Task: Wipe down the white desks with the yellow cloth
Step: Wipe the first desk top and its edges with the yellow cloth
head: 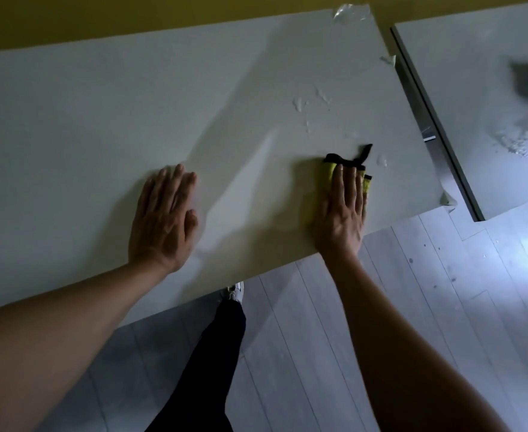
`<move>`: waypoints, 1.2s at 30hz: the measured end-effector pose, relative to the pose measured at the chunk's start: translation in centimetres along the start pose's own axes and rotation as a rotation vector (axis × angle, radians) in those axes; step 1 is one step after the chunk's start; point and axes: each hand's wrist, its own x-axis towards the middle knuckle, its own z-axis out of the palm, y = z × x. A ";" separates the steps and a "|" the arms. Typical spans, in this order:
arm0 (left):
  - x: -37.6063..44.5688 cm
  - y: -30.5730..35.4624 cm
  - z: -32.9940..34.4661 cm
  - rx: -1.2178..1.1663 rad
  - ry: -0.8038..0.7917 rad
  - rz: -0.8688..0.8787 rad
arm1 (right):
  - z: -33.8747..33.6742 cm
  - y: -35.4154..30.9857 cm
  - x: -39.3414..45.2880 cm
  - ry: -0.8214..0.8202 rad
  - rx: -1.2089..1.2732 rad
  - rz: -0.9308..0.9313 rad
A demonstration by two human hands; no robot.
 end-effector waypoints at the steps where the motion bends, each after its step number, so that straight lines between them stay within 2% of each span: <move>1: 0.0 0.1 0.1 -0.003 0.003 -0.009 | 0.3 -1.0 -0.3 0.005 -0.003 0.048; 3: -0.1 0.2 0.2 -0.014 0.019 -0.040 | 1.2 -4.3 -1.9 -0.030 0.017 0.051; 8: 0.0 0.4 0.1 -0.021 0.050 -0.067 | 3.4 -13.3 -6.9 -0.204 0.124 -0.379; 12: 0.0 0.3 0.0 -0.008 0.022 -0.056 | 2.9 -11.3 -4.4 -0.242 0.130 -0.537; 14: 0.2 0.3 -0.1 -0.010 0.008 -0.066 | 2.4 -8.3 -1.4 -0.179 0.118 -0.480; 19: 0.3 0.5 0.1 0.007 0.012 -0.076 | -0.1 -1.3 6.2 -0.075 0.011 -0.144; 22: 0.5 0.5 0.0 0.008 -0.006 -0.098 | 0.0 -2.1 6.6 -0.019 0.011 -0.014; 24: 0.6 0.7 -0.2 0.005 -0.008 -0.095 | 1.0 -4.9 5.6 -0.006 0.029 0.018; 25: 0.6 0.9 -0.3 0.005 -0.003 -0.095 | 1.7 -6.9 4.9 -0.015 0.047 -0.036; 28: 0.3 0.8 0.0 0.031 0.013 -0.092 | 4.0 -14.0 1.8 -0.129 0.092 -0.396; 30: 0.0 0.3 0.4 0.101 0.004 -0.110 | 4.9 -17.5 0.6 -0.202 0.117 -0.556; 34: -0.1 0.0 0.5 0.085 -0.011 -0.168 | 5.4 -16.4 2.5 -0.204 0.145 -0.706; 36: 0.1 0.3 0.1 0.042 -0.007 -0.176 | 5.2 -13.5 5.3 -0.117 0.183 -0.641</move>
